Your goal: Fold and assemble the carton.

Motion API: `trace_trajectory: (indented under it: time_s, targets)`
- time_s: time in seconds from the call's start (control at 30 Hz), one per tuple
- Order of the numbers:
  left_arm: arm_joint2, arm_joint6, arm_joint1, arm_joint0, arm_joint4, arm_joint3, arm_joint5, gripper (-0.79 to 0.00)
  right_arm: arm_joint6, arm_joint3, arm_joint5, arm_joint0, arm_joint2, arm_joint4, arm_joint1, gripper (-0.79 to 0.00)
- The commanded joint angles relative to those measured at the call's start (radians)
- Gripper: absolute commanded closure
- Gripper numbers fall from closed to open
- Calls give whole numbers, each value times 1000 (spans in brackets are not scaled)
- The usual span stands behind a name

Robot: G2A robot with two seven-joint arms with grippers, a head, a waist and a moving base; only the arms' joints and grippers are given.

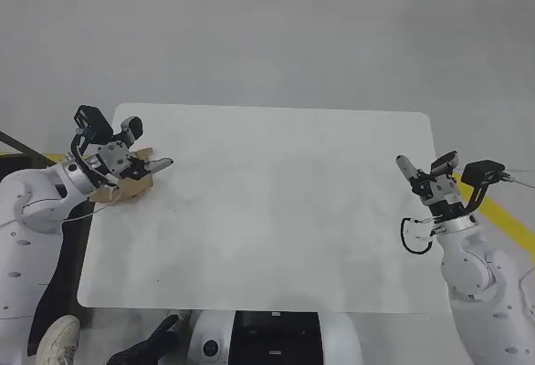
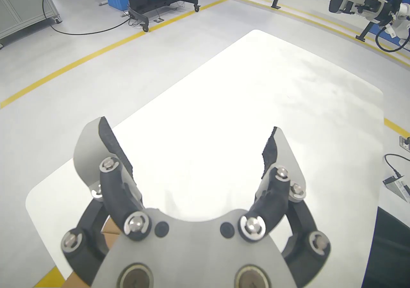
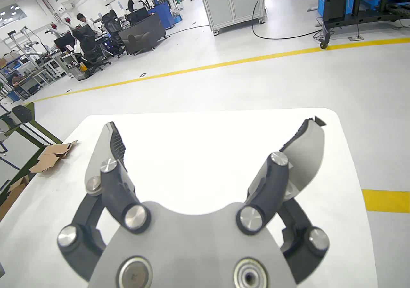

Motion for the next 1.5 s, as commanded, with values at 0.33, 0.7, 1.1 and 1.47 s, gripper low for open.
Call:
trace_trajectory:
  time_s: [0.33,0.7,1.1,1.47]
  targets:
    - [6,-221,10,-113,-200,289,85,-785,0,0,0,0,0,0,0,-785]
    - [-84,-465,51,-186,-382,547,20,-785,0,0,0,0,0,0,0,-785]
    - [-109,-502,89,-256,-330,775,-79,-785,0,0,0,0,0,0,0,-785]
    - [-109,-502,89,-256,-330,775,-79,-785,0,0,0,0,0,0,0,-785]
